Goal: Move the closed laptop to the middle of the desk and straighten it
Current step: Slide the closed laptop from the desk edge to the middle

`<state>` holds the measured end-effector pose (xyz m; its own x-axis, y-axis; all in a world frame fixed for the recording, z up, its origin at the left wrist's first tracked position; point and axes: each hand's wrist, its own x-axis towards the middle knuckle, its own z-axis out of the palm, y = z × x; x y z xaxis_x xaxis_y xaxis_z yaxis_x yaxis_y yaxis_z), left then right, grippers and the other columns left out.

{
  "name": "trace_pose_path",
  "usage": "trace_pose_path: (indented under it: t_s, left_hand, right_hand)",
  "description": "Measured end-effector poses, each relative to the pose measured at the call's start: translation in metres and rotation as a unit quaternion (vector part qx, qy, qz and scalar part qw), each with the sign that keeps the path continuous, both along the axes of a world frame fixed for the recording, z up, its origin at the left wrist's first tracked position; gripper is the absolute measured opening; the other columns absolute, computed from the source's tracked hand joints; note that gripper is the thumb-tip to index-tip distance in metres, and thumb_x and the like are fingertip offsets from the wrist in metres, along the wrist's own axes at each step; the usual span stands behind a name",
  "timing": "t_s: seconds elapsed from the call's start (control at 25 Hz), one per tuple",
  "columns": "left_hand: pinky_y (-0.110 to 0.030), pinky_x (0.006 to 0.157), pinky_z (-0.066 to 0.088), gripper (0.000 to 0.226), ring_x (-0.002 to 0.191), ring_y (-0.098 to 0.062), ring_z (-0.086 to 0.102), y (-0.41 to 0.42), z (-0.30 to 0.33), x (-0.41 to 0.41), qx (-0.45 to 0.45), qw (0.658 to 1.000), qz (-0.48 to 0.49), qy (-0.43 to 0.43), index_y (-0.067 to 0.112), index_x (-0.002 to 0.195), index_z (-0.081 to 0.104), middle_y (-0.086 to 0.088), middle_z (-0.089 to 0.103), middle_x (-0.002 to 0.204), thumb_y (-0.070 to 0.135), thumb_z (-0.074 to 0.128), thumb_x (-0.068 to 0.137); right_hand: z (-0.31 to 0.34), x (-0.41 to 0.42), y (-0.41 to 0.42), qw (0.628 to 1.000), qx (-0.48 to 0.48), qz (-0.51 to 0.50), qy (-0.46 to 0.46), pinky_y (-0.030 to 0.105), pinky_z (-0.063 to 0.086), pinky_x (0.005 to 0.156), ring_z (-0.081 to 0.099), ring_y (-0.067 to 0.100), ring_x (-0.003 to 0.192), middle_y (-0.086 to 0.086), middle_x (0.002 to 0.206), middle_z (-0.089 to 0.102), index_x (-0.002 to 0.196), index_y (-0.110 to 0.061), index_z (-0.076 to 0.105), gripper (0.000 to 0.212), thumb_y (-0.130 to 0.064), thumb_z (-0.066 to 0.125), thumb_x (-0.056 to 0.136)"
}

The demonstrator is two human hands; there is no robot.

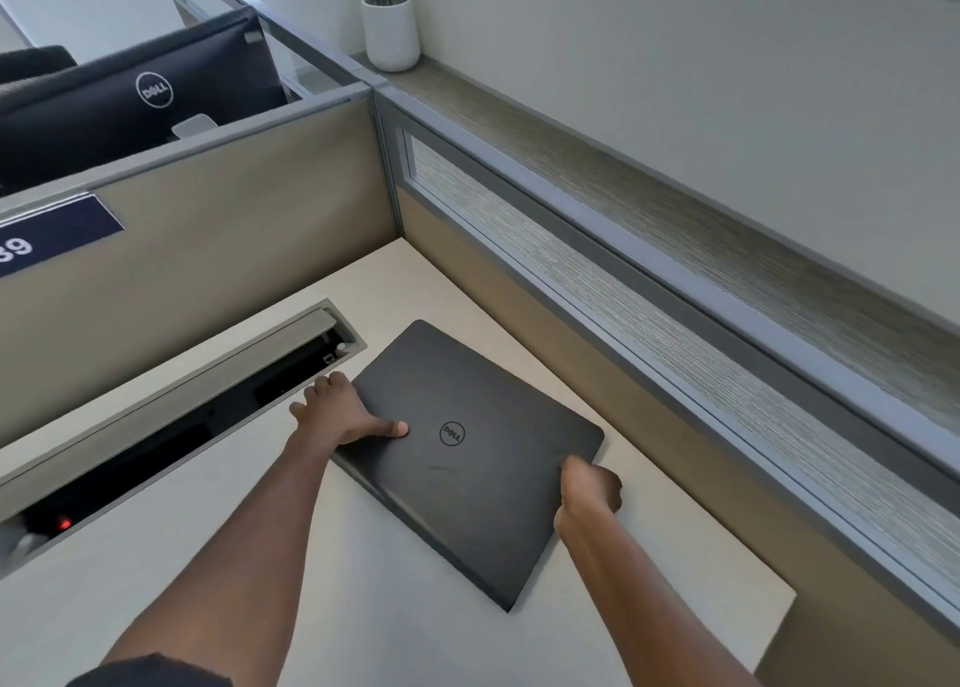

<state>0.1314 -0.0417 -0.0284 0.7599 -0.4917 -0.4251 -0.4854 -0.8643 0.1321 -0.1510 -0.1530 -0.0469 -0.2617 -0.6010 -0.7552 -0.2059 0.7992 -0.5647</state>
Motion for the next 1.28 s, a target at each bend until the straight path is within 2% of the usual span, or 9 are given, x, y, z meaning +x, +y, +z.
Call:
trace_pose_path:
  t_s: [0.2,0.32,0.4,0.56,0.76,1.0,1.08,1.16,1.28]
  left_hand:
    - [-0.051,0.099,0.037,0.138,0.13,-0.033,0.044,0.049,-0.007,-0.024,-0.025,0.998,0.062,-0.02,0.006,0.135,0.039,-0.014,0.048,0.136,0.088,0.067,0.029]
    - [-0.05,0.098,0.039,0.13,0.126,-0.034,0.048,0.079,-0.007,-0.038,-0.046,0.991,0.125,-0.016,0.005,0.13,0.042,-0.013,0.052,0.131,0.086,0.071,0.032]
    - [-0.049,0.097,0.04,0.121,0.122,-0.034,0.051,0.101,-0.006,-0.047,-0.073,0.982,0.173,-0.006,0.006,0.124,0.045,-0.013,0.054,0.127,0.082,0.075,0.034]
    - [-0.047,0.097,0.044,0.106,0.117,-0.035,0.056,0.147,-0.004,-0.064,-0.114,0.959,0.258,0.021,0.007,0.118,0.047,-0.012,0.058,0.123,0.073,0.081,0.042]
    - [-0.047,0.1,0.046,0.09,0.115,-0.035,0.056,0.208,0.002,-0.084,-0.159,0.924,0.345,0.036,0.006,0.117,0.046,-0.011,0.057,0.122,0.059,0.083,0.054]
    - [-0.049,0.095,0.052,0.083,0.106,-0.035,0.062,0.288,0.002,-0.096,-0.228,0.868,0.434,0.079,0.0,0.113,0.052,-0.014,0.064,0.114,0.051,0.08,0.054]
    - [-0.044,0.086,0.055,0.076,0.097,-0.033,0.064,0.316,0.003,-0.098,-0.242,0.849,0.463,0.08,-0.001,0.105,0.052,-0.013,0.063,0.107,0.048,0.077,0.054]
    - [-0.034,0.064,0.05,0.062,0.077,-0.027,0.06,0.338,0.003,-0.099,-0.257,0.839,0.473,0.076,0.001,0.09,0.05,-0.011,0.06,0.094,0.046,0.075,0.055]
    - [-0.029,0.05,0.036,0.05,0.06,-0.02,0.05,0.367,0.0,-0.098,-0.269,0.837,0.474,0.058,0.009,0.078,0.044,-0.006,0.053,0.079,0.046,0.075,0.064]
  right_hand:
    - [0.005,-0.003,0.002,0.999,-0.007,0.033,-0.019,0.041,0.055,0.085,0.064,0.032,0.091,0.017,0.112,0.065,0.107,-0.001,0.061,0.034,-0.013,0.061,0.075]
    - [0.017,0.003,0.003,0.994,-0.022,0.054,-0.088,0.031,0.054,0.065,0.063,0.026,0.07,0.01,0.088,0.067,0.08,-0.006,0.062,0.003,-0.005,0.06,0.078]
    - [0.022,0.009,0.004,0.99,-0.027,0.077,-0.114,0.028,0.049,0.058,0.059,0.022,0.064,0.009,0.079,0.063,0.074,-0.006,0.059,0.009,-0.002,0.06,0.082]
    - [0.029,0.024,0.016,0.981,-0.027,0.143,-0.125,0.038,0.051,0.078,0.06,0.025,0.071,0.01,0.081,0.062,0.08,-0.005,0.057,0.008,-0.002,0.06,0.086]
    - [0.035,0.056,0.039,0.965,-0.04,0.237,-0.106,0.046,0.053,0.087,0.064,0.031,0.083,0.015,0.09,0.064,0.073,-0.009,0.049,0.02,-0.004,0.063,0.087]
    - [0.034,0.11,0.081,0.932,-0.034,0.345,-0.105,0.046,0.053,0.078,0.058,0.027,0.069,0.012,0.079,0.058,0.073,-0.008,0.048,0.021,-0.004,0.063,0.086]
    - [0.033,0.13,0.101,0.916,-0.031,0.385,-0.107,0.047,0.054,0.081,0.06,0.029,0.077,0.013,0.082,0.058,0.079,-0.005,0.05,0.017,-0.005,0.065,0.086]
    - [0.032,0.148,0.118,0.903,-0.033,0.416,-0.107,0.047,0.054,0.082,0.06,0.031,0.082,0.013,0.084,0.057,0.087,-0.003,0.05,0.016,-0.006,0.066,0.086]
    - [0.03,0.173,0.139,0.885,-0.036,0.454,-0.102,0.044,0.051,0.074,0.057,0.025,0.071,0.012,0.082,0.056,0.083,-0.004,0.049,0.018,-0.007,0.067,0.086]
